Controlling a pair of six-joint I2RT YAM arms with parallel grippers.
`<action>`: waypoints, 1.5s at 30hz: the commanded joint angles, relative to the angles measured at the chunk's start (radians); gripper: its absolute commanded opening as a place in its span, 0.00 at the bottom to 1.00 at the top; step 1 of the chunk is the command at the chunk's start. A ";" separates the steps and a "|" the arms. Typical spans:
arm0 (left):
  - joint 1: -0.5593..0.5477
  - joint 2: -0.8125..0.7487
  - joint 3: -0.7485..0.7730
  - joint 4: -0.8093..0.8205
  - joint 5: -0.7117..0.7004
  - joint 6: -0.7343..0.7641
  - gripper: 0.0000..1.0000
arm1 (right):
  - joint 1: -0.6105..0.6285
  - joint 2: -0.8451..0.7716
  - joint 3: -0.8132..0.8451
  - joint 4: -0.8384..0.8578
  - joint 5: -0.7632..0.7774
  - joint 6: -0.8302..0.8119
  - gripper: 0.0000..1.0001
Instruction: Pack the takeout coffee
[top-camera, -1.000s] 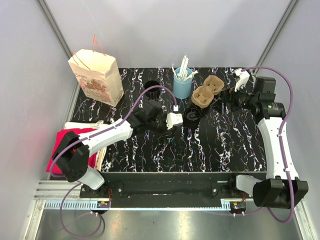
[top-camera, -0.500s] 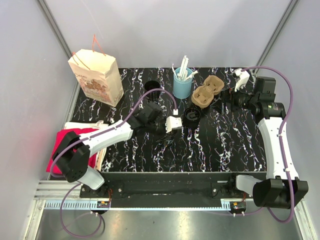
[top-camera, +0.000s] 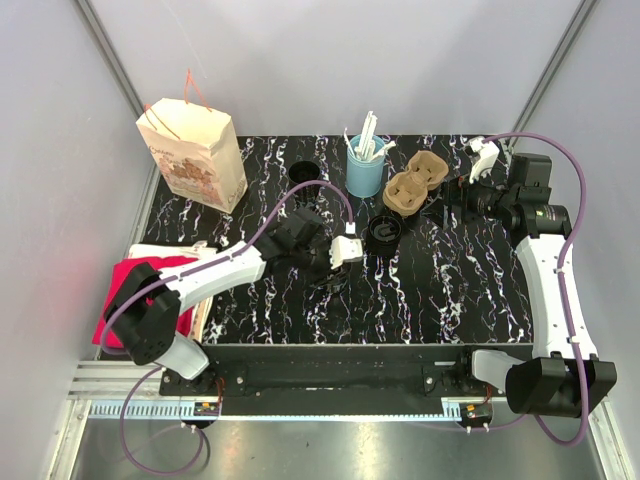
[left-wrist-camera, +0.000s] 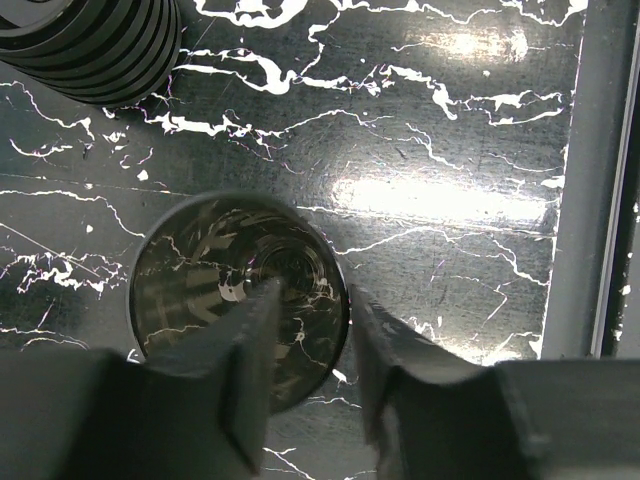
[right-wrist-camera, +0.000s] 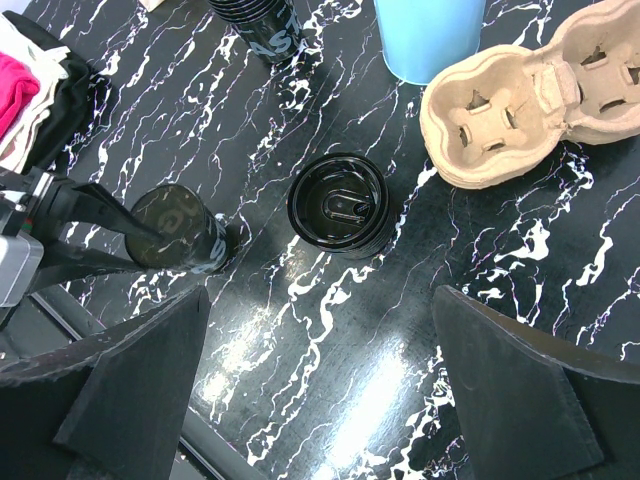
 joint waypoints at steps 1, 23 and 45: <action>-0.005 -0.049 0.020 0.012 0.024 0.016 0.43 | 0.005 -0.015 0.002 0.028 0.001 -0.009 1.00; 0.161 -0.275 0.208 -0.094 -0.025 -0.074 0.99 | 0.007 0.343 0.244 0.028 0.246 -0.146 1.00; 0.664 -0.420 -0.082 0.045 0.035 -0.237 0.99 | 0.159 0.557 0.283 -0.018 0.243 -0.175 0.88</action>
